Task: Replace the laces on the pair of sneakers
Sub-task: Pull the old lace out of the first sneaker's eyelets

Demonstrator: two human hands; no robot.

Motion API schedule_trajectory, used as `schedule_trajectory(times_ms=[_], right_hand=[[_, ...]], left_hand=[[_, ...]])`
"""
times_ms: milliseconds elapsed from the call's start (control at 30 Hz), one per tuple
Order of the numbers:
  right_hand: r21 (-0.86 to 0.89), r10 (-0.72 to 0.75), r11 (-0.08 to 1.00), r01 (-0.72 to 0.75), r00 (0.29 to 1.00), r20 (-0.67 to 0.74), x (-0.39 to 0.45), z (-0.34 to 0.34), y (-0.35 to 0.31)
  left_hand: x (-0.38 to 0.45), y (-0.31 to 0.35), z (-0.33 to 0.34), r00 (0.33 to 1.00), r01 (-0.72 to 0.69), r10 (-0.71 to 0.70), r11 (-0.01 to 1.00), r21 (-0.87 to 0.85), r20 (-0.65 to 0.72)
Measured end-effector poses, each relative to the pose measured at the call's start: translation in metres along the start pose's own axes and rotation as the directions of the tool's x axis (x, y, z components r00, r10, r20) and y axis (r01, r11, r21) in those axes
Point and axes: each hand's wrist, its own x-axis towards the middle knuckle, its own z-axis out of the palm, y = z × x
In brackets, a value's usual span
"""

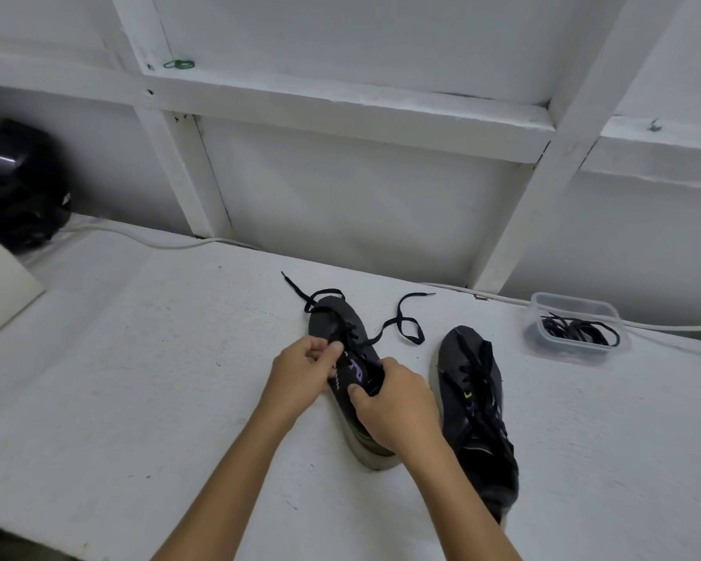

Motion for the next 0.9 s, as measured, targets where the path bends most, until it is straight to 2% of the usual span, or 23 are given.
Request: schedule_trajectory(times_ms=[67, 133, 233, 300, 333, 367, 433, 500, 533, 633, 733, 767, 900], right_hand=[[0.000, -0.002, 1.000, 0.002, 1.000, -0.004, -0.001, 0.000, 0.001], [0.003, 0.001, 1.000, -0.001, 1.000, -0.004, -0.001, -0.001, 0.000], [0.005, 0.009, 1.000, -0.009, 1.000, -0.008, 0.000, -0.001, -0.001], [0.014, 0.006, 1.000, -0.006, 1.000, -0.001, -0.001, 0.000, -0.002], [0.017, 0.001, 1.000, -0.001, 1.000, 0.001, -0.001, 0.000, -0.002], [0.016, -0.001, 1.000, 0.001, 1.000, 0.000, -0.001, -0.001, -0.002], [0.013, 0.005, 1.000, -0.005, 1.000, -0.005, -0.001, -0.001, -0.002], [0.000, 0.007, 1.000, -0.007, 1.000, -0.008, 0.000, -0.001, -0.003], [-0.004, 0.005, 1.000, -0.005, 1.000, -0.008, 0.000, -0.001, -0.003], [-0.009, -0.002, 1.000, 0.002, 1.000, -0.011, 0.000, -0.001, -0.003], [-0.012, 0.002, 1.000, -0.002, 1.000, -0.010, -0.001, -0.001, -0.001], [-0.009, 0.003, 1.000, -0.003, 1.000, -0.010, -0.001, -0.001, -0.001], [-0.020, 0.001, 1.000, -0.001, 1.000, -0.004, 0.001, -0.002, -0.004]], left_hand=[[-0.004, -0.007, 0.004, 0.998, -0.018, 0.015, 0.999, 0.045, 0.059], [-0.002, -0.010, 0.005, 0.996, -0.081, 0.077, 0.991, 0.109, 0.044], [0.004, -0.004, -0.003, 0.982, -0.120, 0.138, 0.983, 0.138, -0.131], [0.009, 0.001, -0.014, 0.954, -0.086, 0.089, 0.996, 0.022, -0.286], [0.011, 0.001, -0.019, 0.948, -0.071, 0.058, 0.997, -0.031, -0.313], [0.012, -0.001, -0.021, 0.958, -0.054, 0.037, 0.997, -0.051, -0.284], [0.009, -0.004, -0.019, 0.996, -0.002, -0.002, 0.999, -0.041, -0.084], [0.001, -0.008, -0.011, 0.996, 0.006, -0.005, 1.000, -0.012, 0.093], [-0.001, -0.011, -0.005, 0.993, -0.039, 0.038, 0.999, 0.005, 0.116], [-0.003, -0.011, 0.007, 0.988, -0.151, 0.150, 0.988, 0.043, 0.020], [0.004, -0.001, -0.002, 0.979, -0.110, 0.099, 0.993, -0.052, -0.178], [0.008, 0.001, -0.008, 0.981, -0.079, 0.066, 0.995, -0.061, -0.184], [0.004, 0.001, -0.014, 0.995, -0.017, 0.007, 0.996, 0.091, 0.101]])
